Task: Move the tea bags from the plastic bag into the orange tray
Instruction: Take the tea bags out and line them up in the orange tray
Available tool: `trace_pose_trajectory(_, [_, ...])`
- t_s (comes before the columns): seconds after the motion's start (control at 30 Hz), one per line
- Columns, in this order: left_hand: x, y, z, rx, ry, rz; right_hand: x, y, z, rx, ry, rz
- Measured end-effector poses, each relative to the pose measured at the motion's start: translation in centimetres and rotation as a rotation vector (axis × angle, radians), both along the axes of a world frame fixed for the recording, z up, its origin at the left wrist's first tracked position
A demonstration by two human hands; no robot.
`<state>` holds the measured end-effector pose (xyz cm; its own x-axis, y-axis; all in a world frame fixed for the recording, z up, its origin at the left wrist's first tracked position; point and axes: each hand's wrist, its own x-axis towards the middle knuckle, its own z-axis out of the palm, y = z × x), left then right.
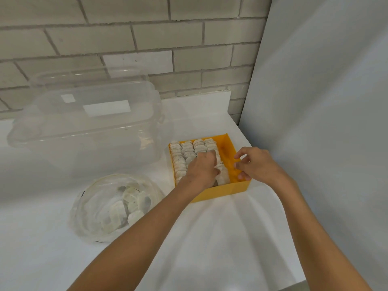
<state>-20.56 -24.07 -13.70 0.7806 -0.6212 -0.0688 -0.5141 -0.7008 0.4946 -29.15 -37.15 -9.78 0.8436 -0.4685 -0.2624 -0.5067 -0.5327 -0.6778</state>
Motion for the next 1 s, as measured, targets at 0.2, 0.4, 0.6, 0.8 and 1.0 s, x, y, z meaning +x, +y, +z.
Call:
trace_pose_trajectory(0.2, [0.8,4.0,3.0,-0.221,0.051,0.064,0.3,1.9,1.0,-0.022,-0.11,0.063])
trace_pose_trajectory(0.4, [1.3,12.3,5.3,-0.349,0.031,0.211,1.9,6.5,2.2,-0.02,-0.22,0.201])
trace_pose_trajectory(0.6, [-0.1,21.3,5.1,-0.284,0.19,0.33,3.8,15.6,2.0,0.107,-0.248,0.43])
trace_pose_trajectory(0.8, [0.5,25.7,-0.2,-0.079,0.182,0.329,5.8,23.5,-1.8,-0.012,-0.167,0.692])
trace_pose_trajectory(1.0, [0.3,27.5,-3.6,0.157,0.222,0.274,6.8,24.1,-5.9,-0.288,0.097,0.733])
